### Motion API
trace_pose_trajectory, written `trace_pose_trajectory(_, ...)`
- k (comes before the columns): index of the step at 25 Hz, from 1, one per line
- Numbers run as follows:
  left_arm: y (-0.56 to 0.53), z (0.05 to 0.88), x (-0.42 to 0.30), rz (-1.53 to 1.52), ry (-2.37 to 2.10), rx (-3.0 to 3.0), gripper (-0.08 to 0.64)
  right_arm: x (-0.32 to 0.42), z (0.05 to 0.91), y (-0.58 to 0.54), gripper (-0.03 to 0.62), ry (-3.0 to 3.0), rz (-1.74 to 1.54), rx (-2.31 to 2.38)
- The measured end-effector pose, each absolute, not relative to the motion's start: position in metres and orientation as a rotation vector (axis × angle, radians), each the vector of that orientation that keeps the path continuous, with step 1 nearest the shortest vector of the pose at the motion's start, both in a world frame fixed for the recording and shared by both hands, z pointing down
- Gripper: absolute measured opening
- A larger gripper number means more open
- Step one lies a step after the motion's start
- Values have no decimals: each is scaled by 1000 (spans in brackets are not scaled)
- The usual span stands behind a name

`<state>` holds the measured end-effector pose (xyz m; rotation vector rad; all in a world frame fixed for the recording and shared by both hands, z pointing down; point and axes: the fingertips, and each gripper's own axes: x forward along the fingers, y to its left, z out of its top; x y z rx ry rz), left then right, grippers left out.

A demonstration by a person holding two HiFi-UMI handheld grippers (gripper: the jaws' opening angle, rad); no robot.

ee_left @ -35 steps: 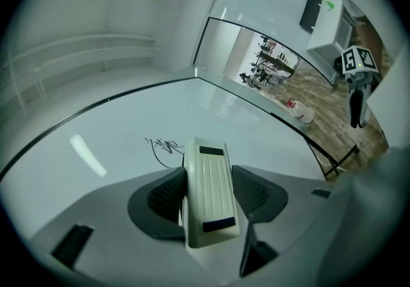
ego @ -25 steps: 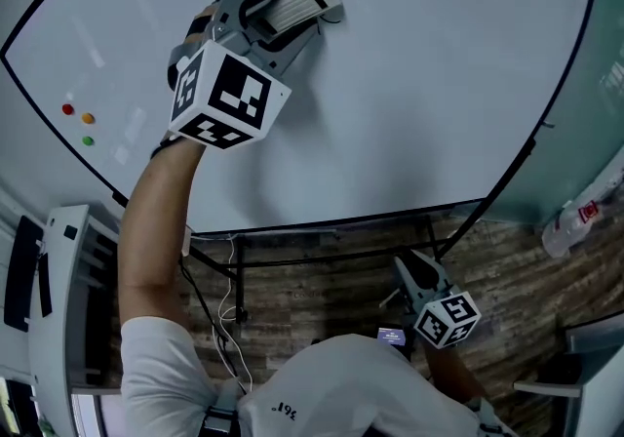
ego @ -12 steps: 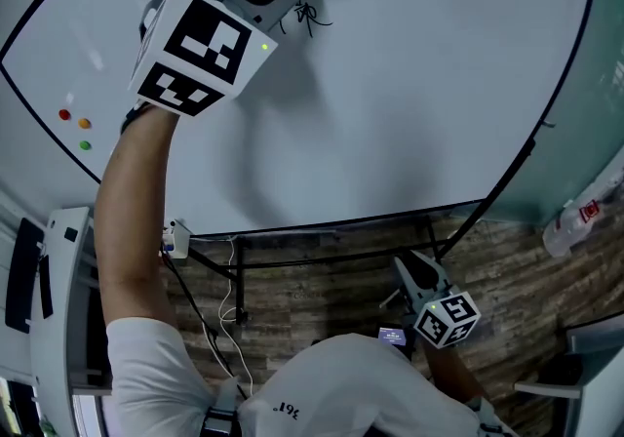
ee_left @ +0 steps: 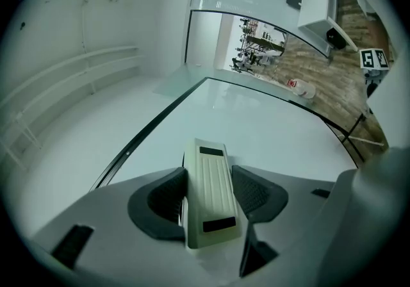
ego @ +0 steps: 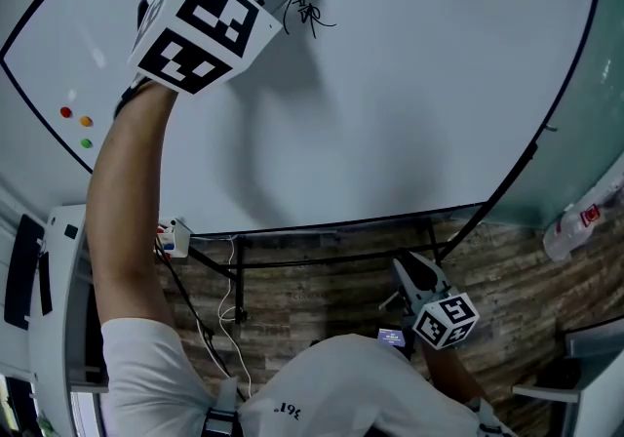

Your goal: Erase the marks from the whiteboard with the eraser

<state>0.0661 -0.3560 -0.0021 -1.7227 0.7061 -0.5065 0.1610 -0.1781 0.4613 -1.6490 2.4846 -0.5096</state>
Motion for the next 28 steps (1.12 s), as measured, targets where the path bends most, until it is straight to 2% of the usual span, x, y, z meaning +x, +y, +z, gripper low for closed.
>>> trace_pose_trajectory(28, -364, 127, 86, -592, 549, -1837, 232, 149, 477, -194, 113, 2533, -574, -1626)
